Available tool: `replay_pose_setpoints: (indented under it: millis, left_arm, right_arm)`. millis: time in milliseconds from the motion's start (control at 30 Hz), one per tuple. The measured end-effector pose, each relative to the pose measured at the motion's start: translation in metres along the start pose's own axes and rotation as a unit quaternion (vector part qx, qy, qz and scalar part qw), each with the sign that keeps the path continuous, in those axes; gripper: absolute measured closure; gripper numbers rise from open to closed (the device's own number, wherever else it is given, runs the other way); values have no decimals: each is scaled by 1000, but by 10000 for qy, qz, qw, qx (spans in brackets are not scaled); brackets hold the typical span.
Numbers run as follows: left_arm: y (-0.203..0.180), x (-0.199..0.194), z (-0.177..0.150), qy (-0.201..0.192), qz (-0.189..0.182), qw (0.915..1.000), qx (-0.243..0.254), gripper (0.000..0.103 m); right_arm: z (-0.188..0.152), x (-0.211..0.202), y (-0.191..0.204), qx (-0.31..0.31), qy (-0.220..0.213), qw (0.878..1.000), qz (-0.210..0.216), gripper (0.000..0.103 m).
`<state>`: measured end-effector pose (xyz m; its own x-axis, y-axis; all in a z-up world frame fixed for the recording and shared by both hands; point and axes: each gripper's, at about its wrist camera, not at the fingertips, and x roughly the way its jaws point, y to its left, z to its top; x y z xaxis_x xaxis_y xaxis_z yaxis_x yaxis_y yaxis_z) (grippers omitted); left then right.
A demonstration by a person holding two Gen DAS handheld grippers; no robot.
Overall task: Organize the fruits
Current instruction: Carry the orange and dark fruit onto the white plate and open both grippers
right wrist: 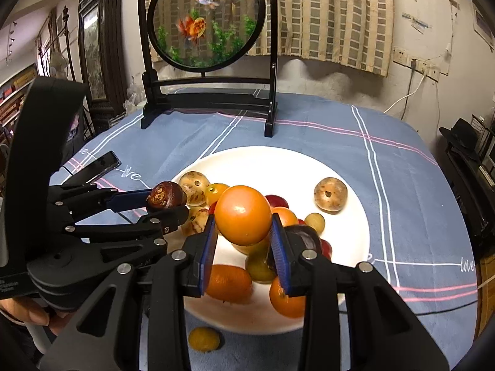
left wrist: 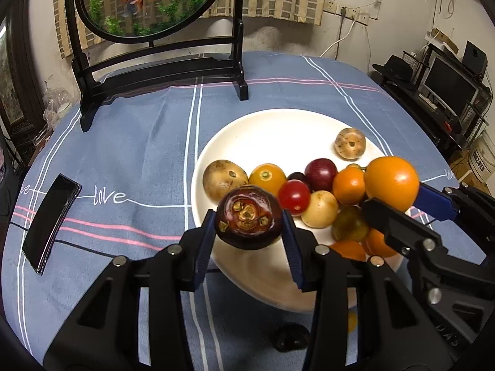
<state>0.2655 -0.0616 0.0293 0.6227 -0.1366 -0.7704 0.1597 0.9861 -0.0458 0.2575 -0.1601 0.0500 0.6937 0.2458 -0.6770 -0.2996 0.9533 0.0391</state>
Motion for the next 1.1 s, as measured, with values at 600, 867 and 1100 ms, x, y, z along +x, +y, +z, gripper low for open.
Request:
replay_pose_setpoints:
  millis: [600, 867, 1100]
  left_arm:
    - [15, 30, 6, 289, -110, 9988, -391, 60]
    - [15, 32, 5, 171, -89, 9988, -450, 60]
    - [16, 34, 7, -17, -207, 9986, -481, 61]
  right_arm:
    - [10, 37, -4, -45, 100, 9994, -343, 68]
    - [15, 50, -9, -98, 150, 9983, -549, 68]
    - [17, 54, -15, 23, 177, 9987, -473, 68]
